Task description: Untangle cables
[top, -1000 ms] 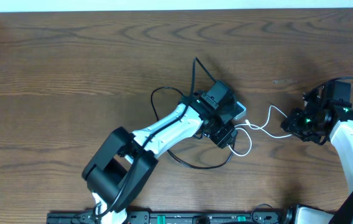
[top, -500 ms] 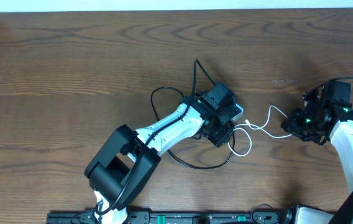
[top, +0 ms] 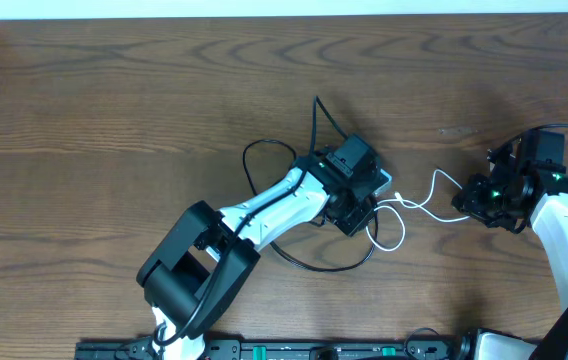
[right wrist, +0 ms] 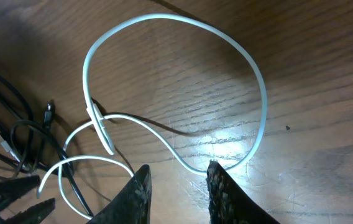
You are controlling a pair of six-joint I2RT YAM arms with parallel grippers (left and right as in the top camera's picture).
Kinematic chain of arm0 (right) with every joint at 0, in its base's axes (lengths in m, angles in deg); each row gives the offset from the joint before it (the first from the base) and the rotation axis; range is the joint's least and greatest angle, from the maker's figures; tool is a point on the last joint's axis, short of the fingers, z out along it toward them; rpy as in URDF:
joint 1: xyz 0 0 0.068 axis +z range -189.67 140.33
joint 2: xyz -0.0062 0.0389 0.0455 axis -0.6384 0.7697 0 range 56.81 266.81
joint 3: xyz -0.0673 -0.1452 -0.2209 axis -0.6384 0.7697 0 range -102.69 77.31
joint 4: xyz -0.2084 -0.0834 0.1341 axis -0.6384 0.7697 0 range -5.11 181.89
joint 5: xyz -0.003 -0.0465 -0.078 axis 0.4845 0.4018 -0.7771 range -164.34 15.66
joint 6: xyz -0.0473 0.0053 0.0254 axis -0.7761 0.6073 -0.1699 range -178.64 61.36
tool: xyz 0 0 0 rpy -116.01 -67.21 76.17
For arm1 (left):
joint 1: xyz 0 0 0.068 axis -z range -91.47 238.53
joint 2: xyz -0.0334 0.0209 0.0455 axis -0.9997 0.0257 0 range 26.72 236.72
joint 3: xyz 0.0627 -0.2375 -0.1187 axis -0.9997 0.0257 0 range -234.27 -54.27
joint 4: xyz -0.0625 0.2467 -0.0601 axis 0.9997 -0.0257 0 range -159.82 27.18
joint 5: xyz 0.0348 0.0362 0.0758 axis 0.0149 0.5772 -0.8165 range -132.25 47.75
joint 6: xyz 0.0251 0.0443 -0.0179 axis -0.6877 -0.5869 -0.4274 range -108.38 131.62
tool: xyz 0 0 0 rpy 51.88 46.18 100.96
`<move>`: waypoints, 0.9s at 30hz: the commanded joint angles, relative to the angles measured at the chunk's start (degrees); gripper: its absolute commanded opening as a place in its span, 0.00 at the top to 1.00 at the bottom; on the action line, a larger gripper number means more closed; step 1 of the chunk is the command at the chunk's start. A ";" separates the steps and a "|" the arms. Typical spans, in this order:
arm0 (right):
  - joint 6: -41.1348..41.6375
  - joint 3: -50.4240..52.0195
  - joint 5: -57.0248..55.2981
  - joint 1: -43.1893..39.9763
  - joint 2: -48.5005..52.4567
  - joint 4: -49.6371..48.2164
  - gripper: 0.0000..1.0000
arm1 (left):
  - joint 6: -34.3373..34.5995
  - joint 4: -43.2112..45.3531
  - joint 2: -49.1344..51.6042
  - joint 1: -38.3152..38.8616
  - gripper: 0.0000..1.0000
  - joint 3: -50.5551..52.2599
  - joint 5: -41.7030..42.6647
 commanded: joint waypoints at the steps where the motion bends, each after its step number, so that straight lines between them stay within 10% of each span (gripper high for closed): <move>1: -0.61 -1.01 -0.04 -0.22 -0.66 0.15 0.74 | 0.48 -0.07 0.52 1.03 0.75 0.85 -0.17; 6: -0.63 -1.01 -0.11 -0.22 -0.66 0.17 0.74 | 0.44 -1.27 0.28 1.20 0.92 0.74 -0.37; 27: 0.00 -1.01 -7.45 -0.24 -0.66 1.18 0.79 | 0.44 -18.60 -37.88 -22.29 0.92 -2.29 2.75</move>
